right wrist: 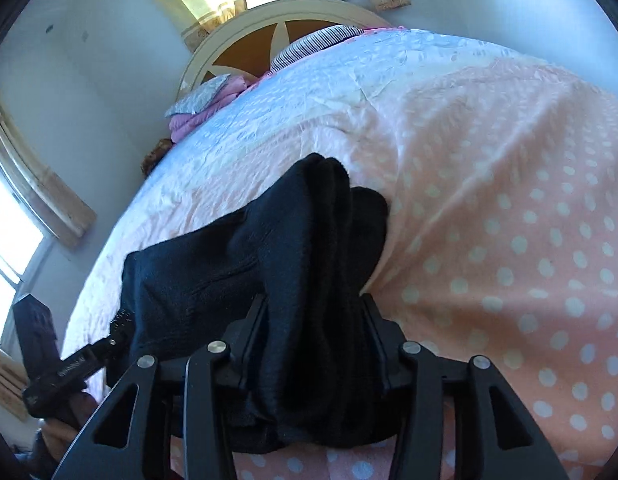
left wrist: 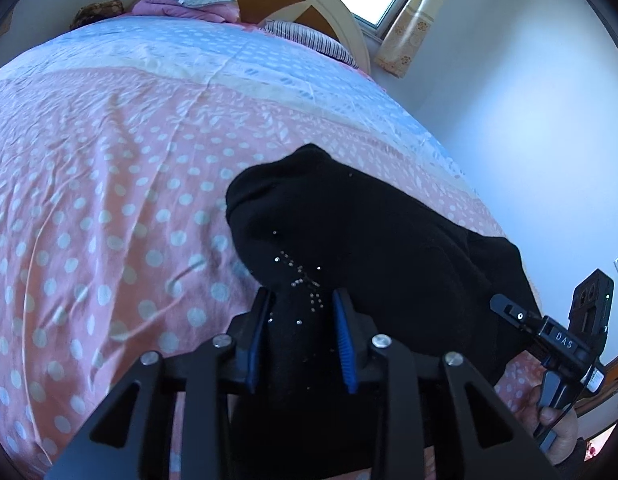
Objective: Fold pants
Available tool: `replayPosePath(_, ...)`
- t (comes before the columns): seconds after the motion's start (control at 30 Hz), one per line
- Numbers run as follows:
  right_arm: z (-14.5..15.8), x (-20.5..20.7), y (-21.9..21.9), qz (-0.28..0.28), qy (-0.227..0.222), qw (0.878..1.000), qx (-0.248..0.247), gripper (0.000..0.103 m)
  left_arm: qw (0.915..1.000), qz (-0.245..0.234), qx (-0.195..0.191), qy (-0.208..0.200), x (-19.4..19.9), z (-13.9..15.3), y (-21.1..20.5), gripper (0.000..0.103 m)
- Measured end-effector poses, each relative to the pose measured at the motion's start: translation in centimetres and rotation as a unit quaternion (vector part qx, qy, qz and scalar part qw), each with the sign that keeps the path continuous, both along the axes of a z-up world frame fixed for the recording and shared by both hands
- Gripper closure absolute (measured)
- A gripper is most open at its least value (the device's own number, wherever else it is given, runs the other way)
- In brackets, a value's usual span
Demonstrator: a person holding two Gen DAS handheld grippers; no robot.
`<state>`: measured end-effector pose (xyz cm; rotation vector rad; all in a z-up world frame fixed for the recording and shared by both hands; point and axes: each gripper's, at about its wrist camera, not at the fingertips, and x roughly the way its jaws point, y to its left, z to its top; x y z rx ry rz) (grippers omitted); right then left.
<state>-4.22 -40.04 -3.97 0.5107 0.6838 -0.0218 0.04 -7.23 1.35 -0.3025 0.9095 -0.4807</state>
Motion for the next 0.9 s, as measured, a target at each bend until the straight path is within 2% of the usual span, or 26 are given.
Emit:
replayPosePath(0.03, 0.1, -0.1, 0.2, -0.001, -0.001, 1.000, -0.006, 0.058, 0.9999, -0.004, -0.011, 0.003, 0.2, 0.1, 0.1, 0.083)
replayPosePath(0.1, 0.7, -0.3, 1.3, -0.003, 0.003, 0.999, -0.043, 0.064, 0.9996, -0.009, -0.026, 0.009, 0.6, 0.2, 0.5, 0.084)
replayPosePath(0.17, 1.8, -0.7, 3.0, -0.013, 0.009, 0.994, -0.104, 0.066, 0.9994, -0.014, -0.030, 0.004, 0.7, 0.6, 0.7, 0.085)
replayPosePath(0.23, 3.1, -1.8, 5.6, -0.032, 0.009, 0.983, -0.178, 0.067, 0.9992, -0.022, -0.030, -0.016, 0.5, 1.5, 0.9, 0.086)
replayPosePath(0.3, 3.9, -2.7, 8.9, -0.042, 0.013, 0.962, -0.269, 0.068, 0.9984, -0.034, -0.026, -0.036, 0.3, 2.2, 0.9, 0.086)
replayPosePath(0.37, 3.9, -3.3, 12.2, -0.042, 0.020, 0.933, -0.356, 0.068, 0.9977, -0.044, -0.020, -0.046, 0.1, 2.5, 0.8, 0.086)
replayPosePath(0.4, 3.4, -3.4, 13.9, -0.042, 0.030, 0.915, -0.401, 0.068, 0.9974, -0.048, -0.022, -0.049, 0.0, 2.5, 0.8, 0.086)
replayPosePath(0.47, 2.9, -3.5, 15.4, -0.038, 0.039, 0.898, -0.437, 0.068, 0.9966, -0.056, -0.033, -0.052, -0.3, 2.6, 1.2, 0.087)
replayPosePath(0.5, 2.7, -3.6, 16.0, -0.032, 0.036, 0.899, -0.435, 0.069, 0.9960, -0.059, -0.040, -0.053, -0.4, 2.7, 1.6, 0.087)
replayPosePath(0.53, 3.0, -3.7, 16.2, -0.025, 0.030, 0.906, -0.421, 0.069, 0.9956, -0.061, -0.045, -0.054, -0.3, 2.9, 2.1, 0.087)
replayPosePath(0.6, 4.3, -3.7, 16.0, -0.012, 0.011, 0.932, -0.363, 0.071, 0.9955, -0.059, -0.050, -0.054, -0.4, 3.2, 2.8, 0.087)
replayPosePath(0.67, 5.5, -3.3, 15.7, -0.007, 0.000, 0.945, -0.328, 0.071, 0.9961, -0.049, -0.048, -0.056, -0.1, 3.7, 3.7, 0.087)
replayPosePath(0.77, 7.6, -2.1, 14.4, 0.009, -0.022, 0.973, -0.230, 0.072, 0.9960, -0.021, -0.041, -0.076, 0.9, 4.9, 6.0, 0.087)
replayPosePath(0.83, 8.5, -0.9, 14.4, 0.022, -0.034, 0.984, -0.173, 0.072, 0.9952, 0.000, -0.036, -0.091, 2.0, 5.9, 8.1, 0.088)
replayPosePath(0.9, 9.2, 0.4, 15.8, 0.043, -0.051, 0.988, -0.138, 0.072, 0.9939, 0.021, -0.023, -0.105, 3.3, 6.8, 10.2, 0.088)
